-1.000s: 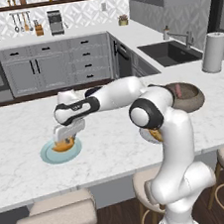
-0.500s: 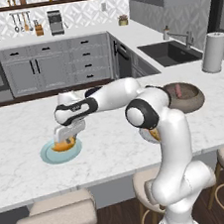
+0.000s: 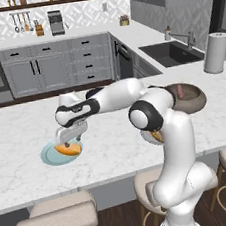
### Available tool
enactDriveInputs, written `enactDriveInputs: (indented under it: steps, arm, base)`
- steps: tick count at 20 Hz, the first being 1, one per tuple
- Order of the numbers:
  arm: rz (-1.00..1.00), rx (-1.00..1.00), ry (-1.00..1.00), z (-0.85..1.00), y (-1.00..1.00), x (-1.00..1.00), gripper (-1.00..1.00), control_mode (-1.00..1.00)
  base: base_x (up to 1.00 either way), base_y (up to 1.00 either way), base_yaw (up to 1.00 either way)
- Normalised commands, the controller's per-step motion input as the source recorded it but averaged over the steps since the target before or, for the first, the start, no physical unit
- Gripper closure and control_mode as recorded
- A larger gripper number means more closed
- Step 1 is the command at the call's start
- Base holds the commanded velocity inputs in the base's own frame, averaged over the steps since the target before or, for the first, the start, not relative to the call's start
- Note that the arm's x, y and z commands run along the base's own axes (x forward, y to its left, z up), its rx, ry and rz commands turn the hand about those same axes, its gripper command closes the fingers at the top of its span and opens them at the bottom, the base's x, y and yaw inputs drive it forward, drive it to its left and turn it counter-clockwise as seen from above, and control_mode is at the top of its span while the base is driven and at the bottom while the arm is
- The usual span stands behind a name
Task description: Place one bun and one sausage from the bowl on each plate.
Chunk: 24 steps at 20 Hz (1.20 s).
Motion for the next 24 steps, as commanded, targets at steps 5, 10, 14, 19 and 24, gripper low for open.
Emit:
enactDriveInputs:
  steps: [5, 10, 14, 19, 24]
  arm:
    - [0.0, 0.02, -0.12, 0.55, -0.43, -0.21, -1.0, -1.0]
    - [-0.03, 0.11, -0.23, 0.56, -0.95, -0.04, -1.0, -1.0]
    - [-0.08, 0.09, -0.28, 0.33, -1.0, -0.06, -1.0, -1.0]
    - [-0.14, 0.0, -0.21, 0.26, -1.0, -0.07, -1.0, -1.0]
    - [-0.17, 0.0, -0.07, 0.3, -1.0, -0.02, -1.0, -1.0]
  base:
    - [0.0, 0.0, 0.0]
    - [0.0, 0.0, 0.0]
    - [0.0, 0.0, 0.0]
    - [0.0, 0.0, 0.0]
    - [0.0, 0.0, 0.0]
